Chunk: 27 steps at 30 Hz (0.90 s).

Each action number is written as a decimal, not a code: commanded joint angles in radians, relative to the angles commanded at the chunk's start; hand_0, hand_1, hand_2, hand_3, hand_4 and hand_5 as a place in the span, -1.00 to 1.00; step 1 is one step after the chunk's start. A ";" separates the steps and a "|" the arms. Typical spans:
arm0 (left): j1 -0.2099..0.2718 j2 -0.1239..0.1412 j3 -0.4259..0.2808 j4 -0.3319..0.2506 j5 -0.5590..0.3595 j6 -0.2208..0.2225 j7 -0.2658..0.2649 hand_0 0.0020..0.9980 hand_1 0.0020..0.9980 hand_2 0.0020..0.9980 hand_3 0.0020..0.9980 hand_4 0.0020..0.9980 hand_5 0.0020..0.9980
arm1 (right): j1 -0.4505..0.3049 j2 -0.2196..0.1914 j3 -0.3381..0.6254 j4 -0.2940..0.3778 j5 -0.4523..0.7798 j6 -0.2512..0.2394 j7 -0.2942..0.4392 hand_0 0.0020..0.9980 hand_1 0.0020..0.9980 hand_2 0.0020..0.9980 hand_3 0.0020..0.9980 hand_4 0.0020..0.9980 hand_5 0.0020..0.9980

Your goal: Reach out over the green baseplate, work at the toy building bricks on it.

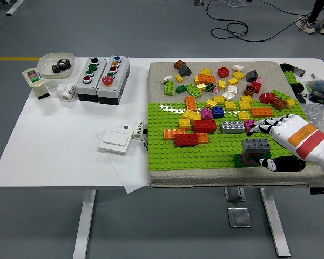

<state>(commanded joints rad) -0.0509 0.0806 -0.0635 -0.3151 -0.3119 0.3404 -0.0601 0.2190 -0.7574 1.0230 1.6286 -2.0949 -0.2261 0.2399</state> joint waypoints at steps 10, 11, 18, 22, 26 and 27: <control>-0.001 0.000 0.001 0.000 -0.002 -0.001 0.000 0.19 0.45 0.39 0.11 0.14 0.22 | 0.034 0.011 0.043 -0.068 0.004 0.005 -0.015 0.16 0.30 0.49 0.36 0.50 -0.14; -0.001 0.000 0.001 0.000 -0.002 -0.001 0.000 0.19 0.45 0.39 0.11 0.14 0.22 | 0.039 0.012 0.045 -0.075 0.006 0.006 -0.015 0.16 0.30 0.49 0.36 0.50 -0.14; -0.002 -0.001 0.000 0.000 -0.002 -0.002 0.000 0.19 0.45 0.38 0.11 0.15 0.21 | 0.111 0.022 0.052 -0.179 0.030 0.015 -0.018 0.29 0.38 0.52 0.40 0.51 -0.13; -0.001 0.000 -0.002 0.000 0.002 -0.001 0.002 0.19 0.45 0.39 0.10 0.15 0.21 | 0.159 0.026 0.061 -0.259 0.027 0.027 -0.032 0.38 0.43 0.58 0.52 0.53 -0.13; 0.000 0.000 -0.003 0.001 0.007 -0.001 0.004 0.19 0.45 0.39 0.11 0.15 0.21 | 0.191 0.027 0.059 -0.324 0.011 0.050 -0.045 0.53 0.55 0.67 0.73 0.56 -0.14; 0.001 0.000 -0.005 0.001 0.010 -0.001 0.005 0.19 0.45 0.39 0.11 0.15 0.21 | 0.209 0.029 0.053 -0.354 0.003 0.057 -0.045 0.53 0.55 0.67 0.73 0.56 -0.14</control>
<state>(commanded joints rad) -0.0504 0.0808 -0.0681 -0.3139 -0.3023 0.3396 -0.0548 0.4277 -0.7285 1.0762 1.2744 -2.0922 -0.1694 0.1945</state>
